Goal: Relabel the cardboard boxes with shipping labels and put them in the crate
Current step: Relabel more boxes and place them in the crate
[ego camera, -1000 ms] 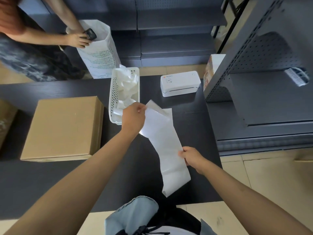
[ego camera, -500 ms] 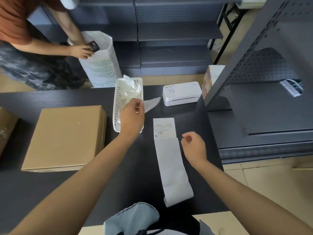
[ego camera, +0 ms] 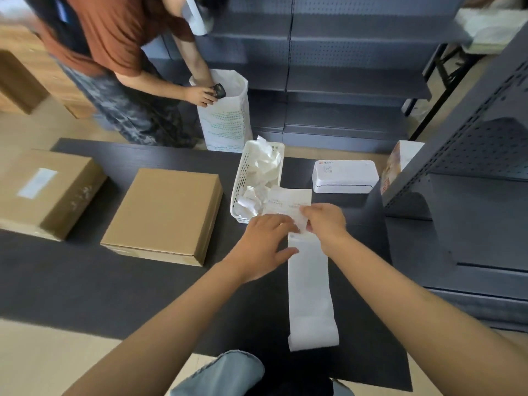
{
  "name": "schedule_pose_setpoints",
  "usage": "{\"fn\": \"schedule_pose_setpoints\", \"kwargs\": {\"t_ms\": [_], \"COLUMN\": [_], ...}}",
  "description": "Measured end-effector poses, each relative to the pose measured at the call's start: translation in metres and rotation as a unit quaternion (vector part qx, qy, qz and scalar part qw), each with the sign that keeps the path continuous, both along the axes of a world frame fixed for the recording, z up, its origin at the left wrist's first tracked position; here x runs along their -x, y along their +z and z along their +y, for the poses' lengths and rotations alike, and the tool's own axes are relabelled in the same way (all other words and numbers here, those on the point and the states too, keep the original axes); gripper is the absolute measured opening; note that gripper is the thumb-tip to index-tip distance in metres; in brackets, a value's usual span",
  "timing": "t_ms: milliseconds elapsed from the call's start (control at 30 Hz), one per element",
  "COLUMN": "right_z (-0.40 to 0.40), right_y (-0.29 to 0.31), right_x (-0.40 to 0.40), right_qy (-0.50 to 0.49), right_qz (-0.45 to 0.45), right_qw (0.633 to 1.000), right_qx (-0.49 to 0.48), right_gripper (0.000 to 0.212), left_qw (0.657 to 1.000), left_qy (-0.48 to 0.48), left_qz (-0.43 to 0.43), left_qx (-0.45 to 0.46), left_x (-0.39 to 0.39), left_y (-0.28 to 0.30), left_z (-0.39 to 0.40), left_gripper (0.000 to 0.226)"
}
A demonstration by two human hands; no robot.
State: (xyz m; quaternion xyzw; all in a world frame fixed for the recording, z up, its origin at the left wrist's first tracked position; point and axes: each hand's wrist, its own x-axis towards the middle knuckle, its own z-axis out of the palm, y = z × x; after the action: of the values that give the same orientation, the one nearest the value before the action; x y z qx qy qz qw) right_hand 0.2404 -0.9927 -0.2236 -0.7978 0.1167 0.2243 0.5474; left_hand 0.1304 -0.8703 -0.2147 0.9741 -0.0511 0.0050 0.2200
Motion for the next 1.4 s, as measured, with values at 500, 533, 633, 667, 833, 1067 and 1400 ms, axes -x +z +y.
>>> {"fn": "schedule_pose_setpoints", "kwargs": {"t_ms": [500, 533, 633, 667, 833, 1067, 1400], "right_z": [0.161, 0.181, 0.237, 0.252, 0.304, 0.325, 0.33], "right_y": [-0.029, -0.034, -0.045, -0.049, -0.063, -0.075, -0.078], "right_x": [0.054, 0.058, 0.064, 0.064, 0.072, 0.077, 0.081], "right_qy": [0.11, 0.119, 0.13, 0.137, 0.139, 0.134, 0.151], "right_qz": [0.031, 0.024, 0.008, -0.001, -0.035, -0.03, -0.085], "right_qw": [0.991, 0.991, 0.991, 0.99, 0.985, 0.977, 0.957], "right_qx": [-0.071, -0.053, -0.002, 0.019, 0.093, 0.161, 0.234], "right_gripper": [0.01, 0.017, 0.026, 0.025, 0.012, 0.016, 0.007], "left_qw": [0.933, 0.934, 0.943, 0.946, 0.964, 0.981, 0.981], "left_qy": [0.352, 0.348, 0.315, 0.306, 0.239, 0.158, -0.026], "left_qz": [0.071, 0.083, 0.103, 0.103, 0.099, 0.093, 0.137], "left_qx": [0.022, 0.011, -0.03, -0.038, -0.063, -0.062, -0.137], "left_x": [0.084, 0.086, 0.088, 0.086, 0.079, 0.067, 0.043], "left_y": [-0.031, -0.031, -0.032, -0.033, -0.04, -0.06, -0.098], "left_z": [0.221, 0.24, 0.295, 0.31, 0.358, 0.369, 0.352], "left_gripper": [0.02, 0.021, 0.023, 0.024, 0.03, 0.035, 0.055]}}
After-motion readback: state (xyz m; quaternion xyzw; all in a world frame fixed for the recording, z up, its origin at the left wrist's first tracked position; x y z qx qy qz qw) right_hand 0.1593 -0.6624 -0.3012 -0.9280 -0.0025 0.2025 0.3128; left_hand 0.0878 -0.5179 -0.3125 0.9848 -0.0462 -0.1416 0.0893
